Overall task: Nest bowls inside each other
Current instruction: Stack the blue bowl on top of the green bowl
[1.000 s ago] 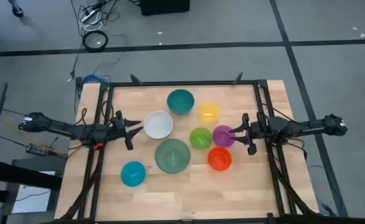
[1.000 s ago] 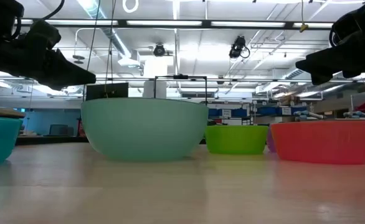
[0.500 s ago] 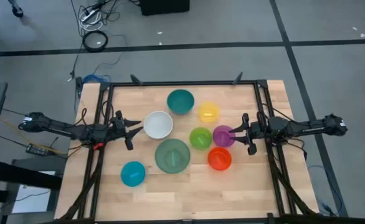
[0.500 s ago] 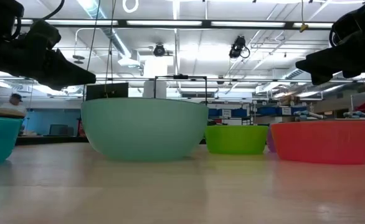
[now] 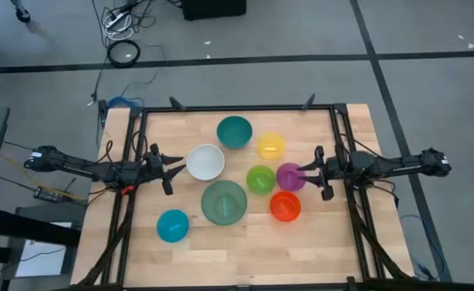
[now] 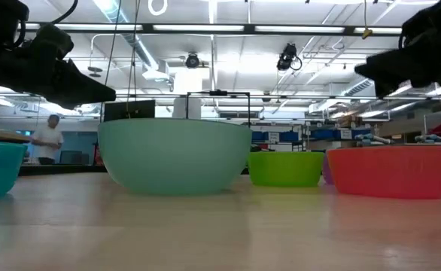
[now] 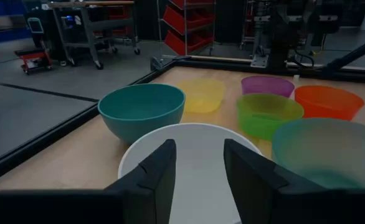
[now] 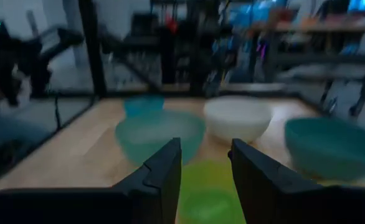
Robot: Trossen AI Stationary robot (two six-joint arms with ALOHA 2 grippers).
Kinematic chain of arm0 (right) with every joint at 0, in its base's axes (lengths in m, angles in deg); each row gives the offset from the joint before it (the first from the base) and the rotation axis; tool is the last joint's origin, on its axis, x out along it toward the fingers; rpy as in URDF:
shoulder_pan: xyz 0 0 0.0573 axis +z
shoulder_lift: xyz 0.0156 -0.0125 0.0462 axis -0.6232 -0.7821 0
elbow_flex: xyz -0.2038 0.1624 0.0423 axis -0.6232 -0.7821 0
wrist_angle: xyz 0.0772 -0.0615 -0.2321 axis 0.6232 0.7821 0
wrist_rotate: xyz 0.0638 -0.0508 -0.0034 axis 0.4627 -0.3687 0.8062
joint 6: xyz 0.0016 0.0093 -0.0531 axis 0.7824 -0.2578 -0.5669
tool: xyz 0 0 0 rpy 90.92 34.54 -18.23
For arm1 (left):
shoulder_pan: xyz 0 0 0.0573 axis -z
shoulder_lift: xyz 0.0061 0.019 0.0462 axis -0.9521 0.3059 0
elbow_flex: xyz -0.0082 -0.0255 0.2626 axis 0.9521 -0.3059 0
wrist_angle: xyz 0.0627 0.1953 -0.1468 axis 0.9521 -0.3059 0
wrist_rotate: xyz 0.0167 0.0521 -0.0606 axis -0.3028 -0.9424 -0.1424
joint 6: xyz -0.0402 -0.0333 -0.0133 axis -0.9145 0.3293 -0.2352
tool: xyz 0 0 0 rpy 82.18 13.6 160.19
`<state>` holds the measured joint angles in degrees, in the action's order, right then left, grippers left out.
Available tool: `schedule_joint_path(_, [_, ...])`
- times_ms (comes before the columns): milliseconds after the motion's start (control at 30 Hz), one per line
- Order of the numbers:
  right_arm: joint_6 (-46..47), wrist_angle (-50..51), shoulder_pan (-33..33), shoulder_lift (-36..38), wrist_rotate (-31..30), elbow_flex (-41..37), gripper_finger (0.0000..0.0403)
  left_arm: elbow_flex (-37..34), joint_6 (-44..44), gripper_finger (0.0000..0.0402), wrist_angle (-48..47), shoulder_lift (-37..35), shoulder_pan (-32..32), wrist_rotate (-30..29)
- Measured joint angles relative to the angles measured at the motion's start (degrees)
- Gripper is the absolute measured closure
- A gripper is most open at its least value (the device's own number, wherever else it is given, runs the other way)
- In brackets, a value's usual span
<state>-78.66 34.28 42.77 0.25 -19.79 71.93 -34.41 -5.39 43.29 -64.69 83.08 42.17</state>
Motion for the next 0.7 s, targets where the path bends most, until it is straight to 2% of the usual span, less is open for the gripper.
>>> schedule_joint_path(167, [1.38,-11.67,-0.02,-0.02,-0.09,-0.02,0.0275,-0.01,0.01,0.0257,2.60,0.00,-0.01,0.00])
schedule_joint_path(400, [6.95,-28.79,0.03,0.00,0.26,-0.02,0.0275,0.00,-1.08,0.0257,14.22,0.00,-0.02,0.00])
schedule_joint_path(600, [8.12,-33.44,0.07,0.00,0.33,0.01,0.0275,-0.01,-8.05,0.0257,20.48,0.00,-0.02,-0.08])
schedule_joint_path(700, [12.01,-33.35,0.12,0.00,0.35,0.01,0.0275,0.00,-11.18,0.0257,23.58,0.00,-0.02,-0.22])
